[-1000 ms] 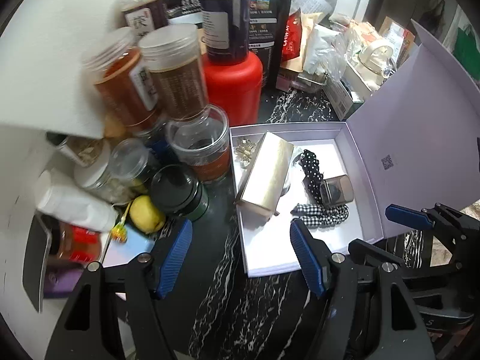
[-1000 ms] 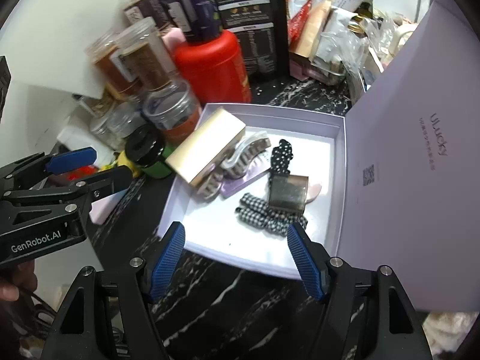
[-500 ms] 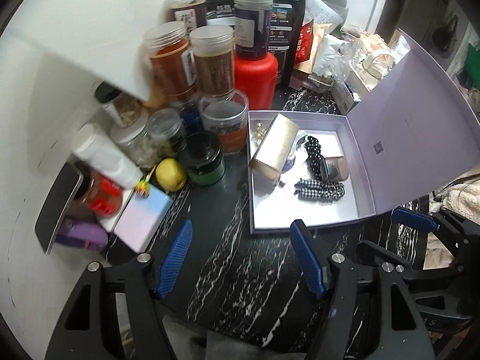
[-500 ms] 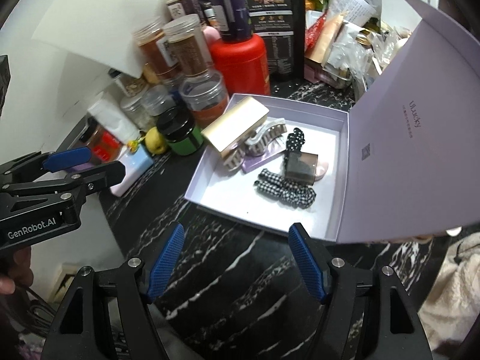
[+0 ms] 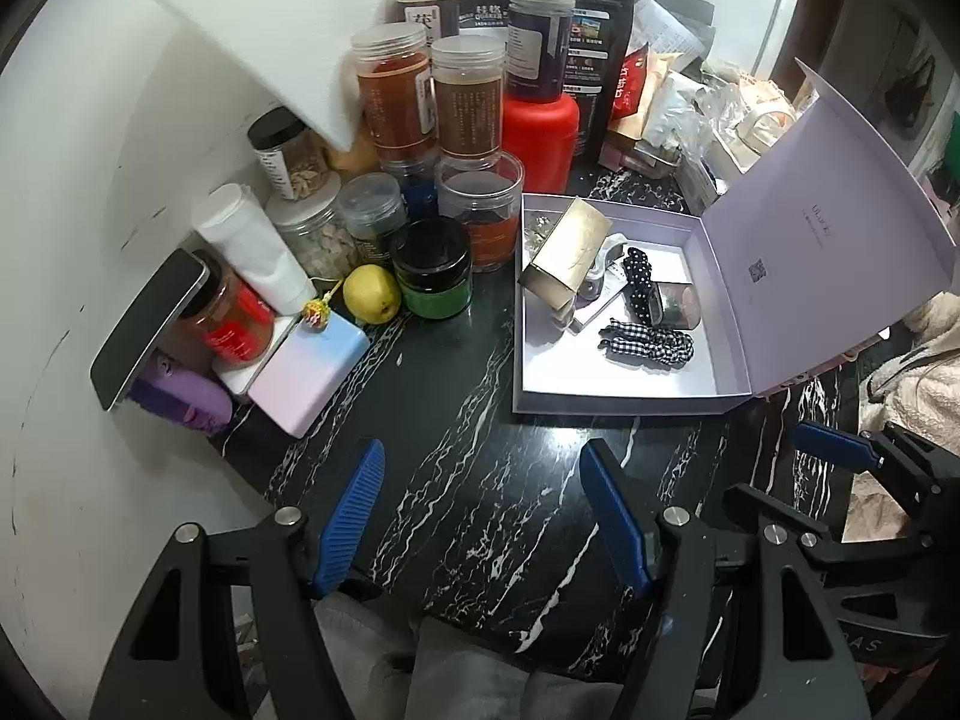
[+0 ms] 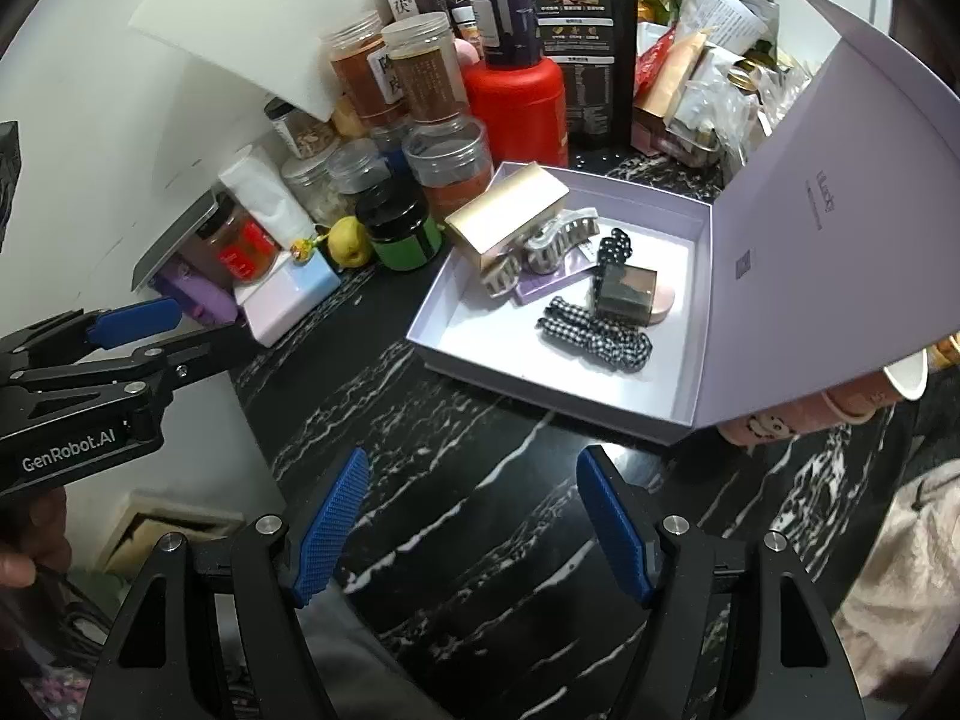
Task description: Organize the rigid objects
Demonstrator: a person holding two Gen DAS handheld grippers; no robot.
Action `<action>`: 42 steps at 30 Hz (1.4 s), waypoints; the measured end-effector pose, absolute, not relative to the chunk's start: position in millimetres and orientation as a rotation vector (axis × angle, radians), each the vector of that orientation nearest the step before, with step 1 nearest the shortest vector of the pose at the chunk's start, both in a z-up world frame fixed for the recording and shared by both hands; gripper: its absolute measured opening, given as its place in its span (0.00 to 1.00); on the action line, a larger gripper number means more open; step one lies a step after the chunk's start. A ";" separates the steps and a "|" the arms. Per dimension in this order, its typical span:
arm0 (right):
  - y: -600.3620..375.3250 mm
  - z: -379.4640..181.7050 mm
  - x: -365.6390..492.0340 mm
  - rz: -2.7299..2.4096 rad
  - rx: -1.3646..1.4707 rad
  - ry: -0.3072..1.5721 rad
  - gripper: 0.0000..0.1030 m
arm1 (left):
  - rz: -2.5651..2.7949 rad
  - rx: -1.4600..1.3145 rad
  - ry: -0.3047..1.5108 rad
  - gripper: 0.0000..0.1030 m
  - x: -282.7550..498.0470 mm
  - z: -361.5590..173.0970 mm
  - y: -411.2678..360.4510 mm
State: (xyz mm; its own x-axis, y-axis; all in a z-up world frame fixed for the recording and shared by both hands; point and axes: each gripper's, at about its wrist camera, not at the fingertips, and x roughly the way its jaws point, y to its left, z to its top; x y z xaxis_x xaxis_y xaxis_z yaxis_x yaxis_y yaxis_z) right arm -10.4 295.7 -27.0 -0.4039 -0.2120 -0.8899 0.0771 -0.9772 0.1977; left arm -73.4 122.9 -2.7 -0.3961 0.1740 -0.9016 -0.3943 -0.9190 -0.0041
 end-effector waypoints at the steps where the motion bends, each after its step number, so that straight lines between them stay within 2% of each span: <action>1: 295.7 -26.9 -10.3 -2.489 1.605 -0.189 0.71 | 2.357 -1.481 0.302 0.65 -71.4 -2.5 121.7; 42: 283.1 -19.9 12.7 -2.495 1.586 -0.176 0.71 | 2.405 -1.463 0.320 0.65 -49.4 6.7 103.9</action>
State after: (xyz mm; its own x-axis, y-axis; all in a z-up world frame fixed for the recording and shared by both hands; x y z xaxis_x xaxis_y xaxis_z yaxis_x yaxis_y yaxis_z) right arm 12.7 283.1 -19.9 -0.4150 -0.2135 -0.8844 0.0871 -0.9769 0.1949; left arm -49.4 103.9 6.7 -0.4321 0.1437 -0.8903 -0.3717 -0.9279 0.0306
